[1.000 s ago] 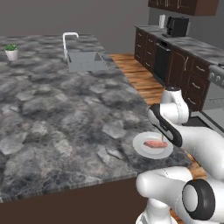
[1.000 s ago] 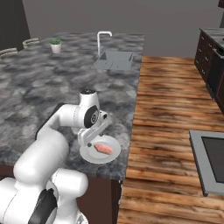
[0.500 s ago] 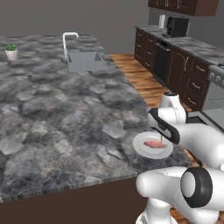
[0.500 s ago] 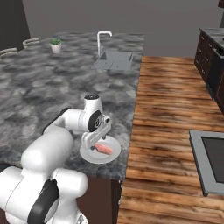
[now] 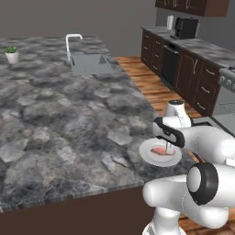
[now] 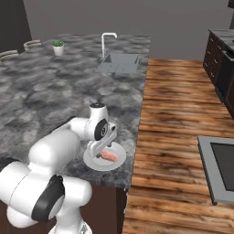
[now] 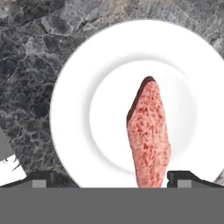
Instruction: Pick the steak from the counter and place it in the microwave. Then turn on the microwave.
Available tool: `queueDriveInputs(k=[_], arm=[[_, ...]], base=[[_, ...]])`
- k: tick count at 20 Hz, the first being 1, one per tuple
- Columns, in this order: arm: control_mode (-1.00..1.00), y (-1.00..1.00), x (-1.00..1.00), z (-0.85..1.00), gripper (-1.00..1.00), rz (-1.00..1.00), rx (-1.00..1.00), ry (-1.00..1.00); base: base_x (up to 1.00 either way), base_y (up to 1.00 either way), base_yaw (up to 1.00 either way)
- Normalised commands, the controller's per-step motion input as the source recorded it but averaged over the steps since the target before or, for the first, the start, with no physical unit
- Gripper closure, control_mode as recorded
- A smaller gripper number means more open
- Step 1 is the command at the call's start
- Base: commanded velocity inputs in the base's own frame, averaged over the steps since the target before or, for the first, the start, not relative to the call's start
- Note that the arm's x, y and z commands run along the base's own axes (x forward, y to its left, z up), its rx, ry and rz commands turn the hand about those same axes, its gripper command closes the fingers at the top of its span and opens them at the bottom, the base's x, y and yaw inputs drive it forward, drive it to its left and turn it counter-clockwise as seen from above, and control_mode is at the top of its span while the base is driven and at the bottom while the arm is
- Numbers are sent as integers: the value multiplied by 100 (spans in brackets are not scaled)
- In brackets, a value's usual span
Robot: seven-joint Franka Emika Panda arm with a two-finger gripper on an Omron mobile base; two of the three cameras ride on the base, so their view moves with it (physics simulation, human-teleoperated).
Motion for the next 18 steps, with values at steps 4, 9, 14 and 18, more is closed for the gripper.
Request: queueDriveInputs(k=[4, 9, 14, 18], arm=[[-100, 0, 20, -15, -100, 0, 0, 0], [-100, 0, 21, -14, -100, 0, 0, 0], [-100, 0, 13, -14, -100, 0, 0, 0], [-100, 0, 15, -18, -100, 0, 0, 0]], base=[[0, 0, 0], [0, 0, 0], [0, 0, 0], [0, 0, 0]])
